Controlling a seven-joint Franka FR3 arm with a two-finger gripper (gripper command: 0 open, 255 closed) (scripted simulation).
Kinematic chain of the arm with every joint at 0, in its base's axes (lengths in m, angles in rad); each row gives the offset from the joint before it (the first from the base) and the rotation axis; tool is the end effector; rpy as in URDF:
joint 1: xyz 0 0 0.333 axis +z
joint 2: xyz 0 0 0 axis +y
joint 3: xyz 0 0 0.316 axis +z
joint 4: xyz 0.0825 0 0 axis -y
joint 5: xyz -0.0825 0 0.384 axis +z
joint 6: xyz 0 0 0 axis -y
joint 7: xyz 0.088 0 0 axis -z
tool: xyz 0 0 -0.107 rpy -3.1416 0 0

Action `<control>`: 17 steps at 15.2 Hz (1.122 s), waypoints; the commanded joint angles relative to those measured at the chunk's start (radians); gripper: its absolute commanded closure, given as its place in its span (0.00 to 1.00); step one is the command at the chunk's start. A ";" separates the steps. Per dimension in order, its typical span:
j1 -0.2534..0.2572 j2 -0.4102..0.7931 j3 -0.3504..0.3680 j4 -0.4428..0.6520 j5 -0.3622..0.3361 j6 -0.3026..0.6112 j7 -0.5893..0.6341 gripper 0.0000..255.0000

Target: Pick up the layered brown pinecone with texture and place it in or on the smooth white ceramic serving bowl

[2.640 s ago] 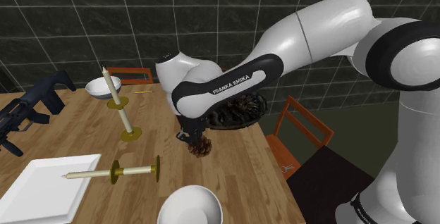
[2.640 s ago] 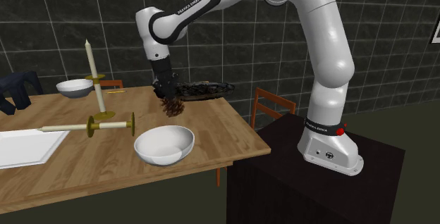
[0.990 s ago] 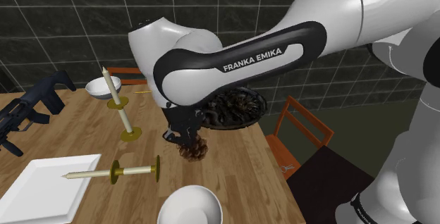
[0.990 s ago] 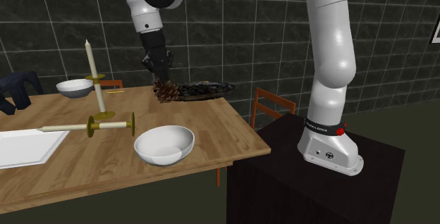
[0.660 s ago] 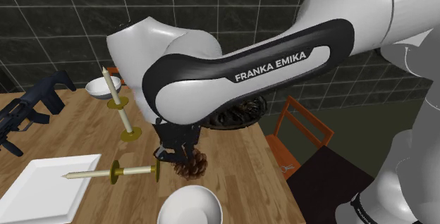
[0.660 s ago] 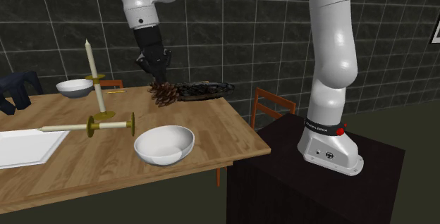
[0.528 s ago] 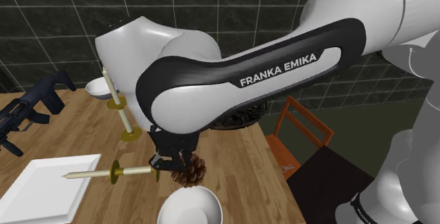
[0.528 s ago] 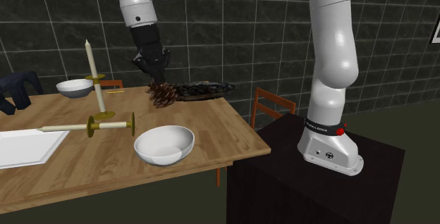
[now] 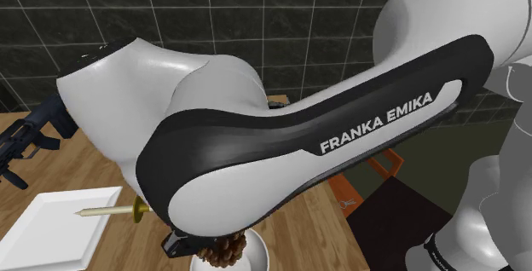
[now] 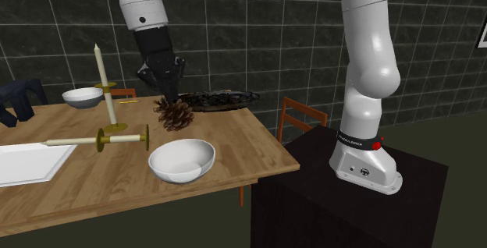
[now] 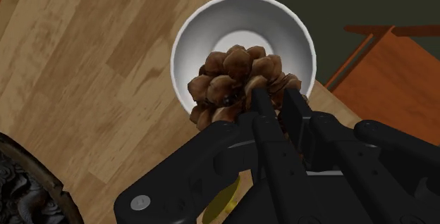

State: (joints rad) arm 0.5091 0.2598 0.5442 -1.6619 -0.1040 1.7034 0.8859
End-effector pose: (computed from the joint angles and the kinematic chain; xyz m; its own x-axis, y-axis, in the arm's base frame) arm 0.3321 0.5106 0.4593 0.9743 0.1767 -0.1395 0.1933 -0.9742 0.1163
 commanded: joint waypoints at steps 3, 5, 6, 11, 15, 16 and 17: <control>0.000 0.009 -0.002 -0.040 -0.006 0.048 0.005 1.00; 0.001 0.016 -0.003 -0.059 -0.009 0.073 0.007 1.00; 0.001 0.019 -0.004 -0.068 -0.011 0.085 0.008 1.00; 0.003 0.040 -0.009 -0.111 -0.024 0.145 0.015 1.00; 0.006 0.060 -0.013 -0.140 -0.035 0.192 0.022 1.00; 0.006 0.066 -0.014 -0.147 -0.039 0.203 0.024 1.00; 0.007 0.072 -0.016 -0.153 -0.042 0.215 0.026 1.00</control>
State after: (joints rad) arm 0.5153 0.3267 0.5295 -1.8096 -0.1430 1.9080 0.9095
